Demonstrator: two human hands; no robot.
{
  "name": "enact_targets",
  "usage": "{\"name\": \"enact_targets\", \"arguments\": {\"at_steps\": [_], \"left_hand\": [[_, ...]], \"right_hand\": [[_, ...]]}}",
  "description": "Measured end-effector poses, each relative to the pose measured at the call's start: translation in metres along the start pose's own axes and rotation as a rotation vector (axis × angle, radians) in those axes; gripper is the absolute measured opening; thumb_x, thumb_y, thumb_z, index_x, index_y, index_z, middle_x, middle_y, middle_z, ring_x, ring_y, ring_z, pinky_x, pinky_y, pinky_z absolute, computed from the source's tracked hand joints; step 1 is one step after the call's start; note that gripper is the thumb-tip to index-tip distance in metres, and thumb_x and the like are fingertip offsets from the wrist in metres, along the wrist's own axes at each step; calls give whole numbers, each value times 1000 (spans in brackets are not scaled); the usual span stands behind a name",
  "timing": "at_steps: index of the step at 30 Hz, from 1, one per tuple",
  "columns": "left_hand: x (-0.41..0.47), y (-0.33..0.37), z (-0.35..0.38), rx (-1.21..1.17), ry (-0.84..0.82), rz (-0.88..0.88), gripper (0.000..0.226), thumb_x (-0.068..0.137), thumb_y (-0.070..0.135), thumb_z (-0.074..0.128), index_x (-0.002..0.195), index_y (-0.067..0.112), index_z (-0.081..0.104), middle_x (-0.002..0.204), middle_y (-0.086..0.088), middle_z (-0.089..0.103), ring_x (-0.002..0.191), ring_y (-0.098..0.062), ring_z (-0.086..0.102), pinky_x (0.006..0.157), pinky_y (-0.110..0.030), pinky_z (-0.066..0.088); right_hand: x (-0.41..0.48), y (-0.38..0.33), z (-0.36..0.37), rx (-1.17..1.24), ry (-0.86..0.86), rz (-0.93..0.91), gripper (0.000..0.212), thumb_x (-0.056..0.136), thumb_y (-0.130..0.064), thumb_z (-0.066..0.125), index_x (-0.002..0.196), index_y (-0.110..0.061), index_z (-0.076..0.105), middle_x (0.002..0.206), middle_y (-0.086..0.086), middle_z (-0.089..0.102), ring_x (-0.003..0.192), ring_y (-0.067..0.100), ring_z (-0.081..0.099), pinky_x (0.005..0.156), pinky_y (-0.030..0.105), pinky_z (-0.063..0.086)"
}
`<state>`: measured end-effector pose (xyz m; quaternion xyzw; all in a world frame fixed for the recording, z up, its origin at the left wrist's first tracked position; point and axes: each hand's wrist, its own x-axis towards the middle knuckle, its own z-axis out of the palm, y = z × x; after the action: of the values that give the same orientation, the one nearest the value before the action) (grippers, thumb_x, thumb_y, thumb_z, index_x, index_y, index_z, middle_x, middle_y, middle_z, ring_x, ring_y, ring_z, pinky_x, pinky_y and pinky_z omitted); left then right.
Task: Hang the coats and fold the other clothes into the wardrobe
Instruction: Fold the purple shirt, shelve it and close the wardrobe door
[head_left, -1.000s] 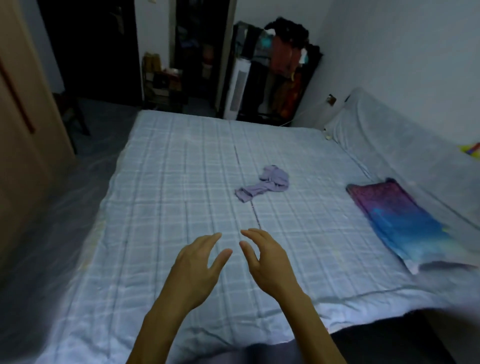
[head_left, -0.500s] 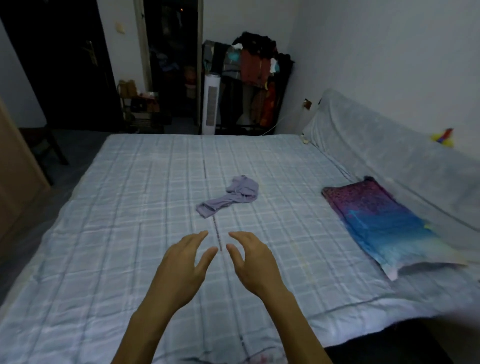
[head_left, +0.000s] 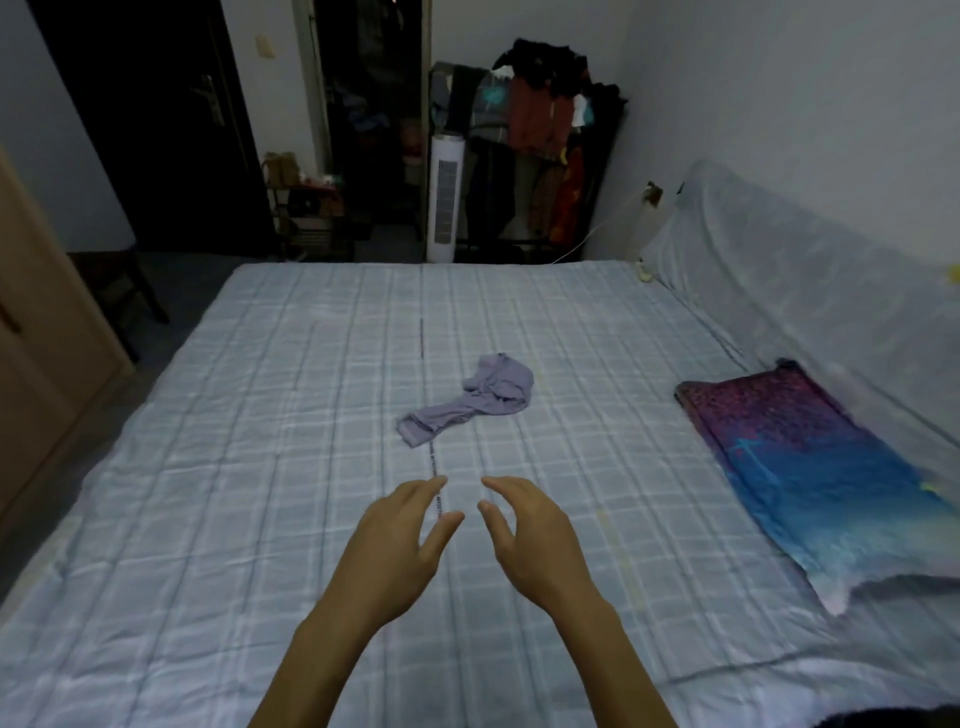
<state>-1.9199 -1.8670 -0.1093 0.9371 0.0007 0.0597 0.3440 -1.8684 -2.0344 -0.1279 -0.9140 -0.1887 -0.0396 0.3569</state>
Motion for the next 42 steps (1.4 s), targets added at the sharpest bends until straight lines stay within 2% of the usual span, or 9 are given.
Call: {"name": "enact_targets", "arguments": {"at_steps": [7, 13, 17, 21, 25, 32, 37, 40, 42], "left_hand": [[79, -23, 18, -115, -46, 14, 55, 93, 49, 41, 140, 21, 41, 141, 4, 45, 128, -12, 42, 108, -32, 32], [134, -52, 18, -135, -19, 9, 66, 90, 63, 33, 140, 20, 42, 141, 3, 46, 129, -16, 42, 108, -33, 32], [178, -65, 22, -72, -58, 5, 97, 73, 83, 7, 142, 22, 38, 146, 3, 40, 132, -17, 38, 108, -29, 27], [235, -80, 36, -4, -122, 2, 66, 92, 62, 26, 144, 22, 34, 147, 2, 38, 131, -17, 39, 107, -28, 27], [303, -107, 61, 45, -201, 4, 101, 72, 81, -2, 141, 20, 38, 141, 0, 46, 124, -17, 47, 103, -28, 32], [445, -205, 174, 167, -324, 26, 60, 89, 52, 33, 118, 8, 61, 102, -13, 68, 85, -29, 66, 69, -35, 53], [526, -274, 258, 399, -486, -107, 64, 96, 48, 37, 148, 18, 17, 152, -15, 21, 136, -30, 28, 106, -47, 28], [568, -323, 313, 490, -576, -184, 72, 95, 54, 34, 149, 29, -7, 158, -10, -9, 144, -31, -1, 111, -55, 11], [579, -356, 357, 485, -616, -217, 72, 93, 59, 31, 147, 37, -12, 158, -6, -12, 144, -33, -4, 110, -60, 9]], "right_hand": [[58, 23, -16, -127, 62, 32, 30, 97, -31, 50, 122, -20, 62, 123, -6, 62, 112, 7, 56, 95, 14, 37], [111, 44, 12, -178, -30, 36, 31, 96, -30, 51, 123, -17, 61, 125, -3, 60, 114, 10, 55, 96, 15, 36], [161, 62, 36, -183, -119, 16, 36, 96, -34, 49, 126, -17, 59, 128, -1, 59, 116, 12, 55, 100, 23, 41], [224, 90, 54, -151, -165, 30, 47, 95, -45, 43, 127, -15, 59, 130, 2, 58, 120, 15, 53, 102, 23, 37], [289, 138, 76, -147, -242, 88, 37, 96, -31, 51, 128, -15, 57, 131, 2, 58, 119, 16, 53, 100, 20, 35], [395, 265, 162, -183, -379, 195, 40, 96, -29, 51, 131, -10, 55, 132, 8, 57, 119, 23, 54, 102, 30, 40], [471, 347, 235, -261, -372, 226, 40, 89, -26, 48, 120, -4, 60, 117, 17, 61, 104, 33, 57, 84, 37, 48], [524, 396, 284, -377, -296, 212, 34, 77, -7, 65, 109, 2, 62, 96, 23, 60, 83, 39, 60, 64, 39, 49], [554, 419, 311, -471, -255, 150, 46, 79, -14, 67, 122, -1, 56, 114, 28, 56, 104, 43, 56, 80, 47, 50]]}}
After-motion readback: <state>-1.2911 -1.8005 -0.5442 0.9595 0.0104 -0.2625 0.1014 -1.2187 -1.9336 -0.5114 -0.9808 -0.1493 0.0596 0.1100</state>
